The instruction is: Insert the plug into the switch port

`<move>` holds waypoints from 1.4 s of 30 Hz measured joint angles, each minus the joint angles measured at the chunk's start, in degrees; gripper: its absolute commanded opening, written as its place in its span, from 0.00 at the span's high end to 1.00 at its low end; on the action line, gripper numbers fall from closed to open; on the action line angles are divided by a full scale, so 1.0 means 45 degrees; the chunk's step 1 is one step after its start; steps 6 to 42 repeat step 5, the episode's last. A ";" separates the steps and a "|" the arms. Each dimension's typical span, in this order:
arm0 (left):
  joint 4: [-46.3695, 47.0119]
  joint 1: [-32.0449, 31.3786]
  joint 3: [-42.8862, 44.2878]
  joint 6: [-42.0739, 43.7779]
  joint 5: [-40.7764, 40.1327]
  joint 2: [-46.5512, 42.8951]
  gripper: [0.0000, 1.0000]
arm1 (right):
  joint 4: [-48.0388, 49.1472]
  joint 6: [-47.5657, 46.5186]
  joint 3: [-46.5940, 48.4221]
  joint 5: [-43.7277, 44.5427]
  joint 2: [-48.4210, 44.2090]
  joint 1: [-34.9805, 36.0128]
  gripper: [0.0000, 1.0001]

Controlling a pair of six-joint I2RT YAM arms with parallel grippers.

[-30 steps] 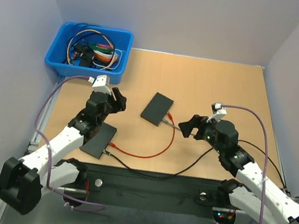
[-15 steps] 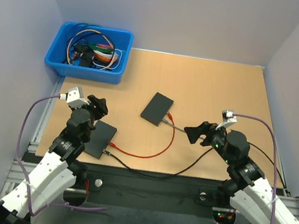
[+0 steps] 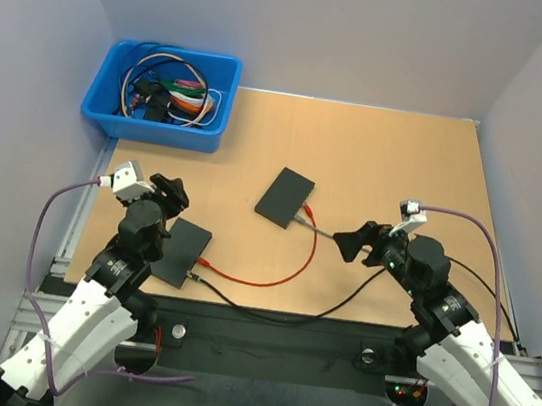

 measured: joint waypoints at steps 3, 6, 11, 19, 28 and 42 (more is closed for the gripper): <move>-0.0049 0.0000 0.0000 -0.0058 -0.0296 -0.0024 0.35 | 0.0000 -0.0005 0.0000 -0.0005 0.0015 0.0000 0.00; -0.0058 0.0000 0.0000 -0.0102 -0.0568 -0.0029 0.35 | 0.0000 -0.0049 0.0000 -0.0010 0.0049 0.0000 0.00; -0.0058 0.0000 0.0000 -0.0102 -0.0568 -0.0029 0.35 | 0.0000 -0.0049 0.0000 -0.0010 0.0049 0.0000 0.00; -0.0058 0.0000 0.0000 -0.0102 -0.0568 -0.0029 0.35 | 0.0000 -0.0049 0.0000 -0.0010 0.0049 0.0000 0.00; -0.0058 0.0000 0.0000 -0.0102 -0.0568 -0.0029 0.35 | 0.0000 -0.0049 0.0000 -0.0010 0.0049 0.0000 0.00; -0.0058 0.0000 0.0000 -0.0102 -0.0568 -0.0029 0.35 | 0.0000 -0.0049 0.0000 -0.0010 0.0049 0.0000 0.00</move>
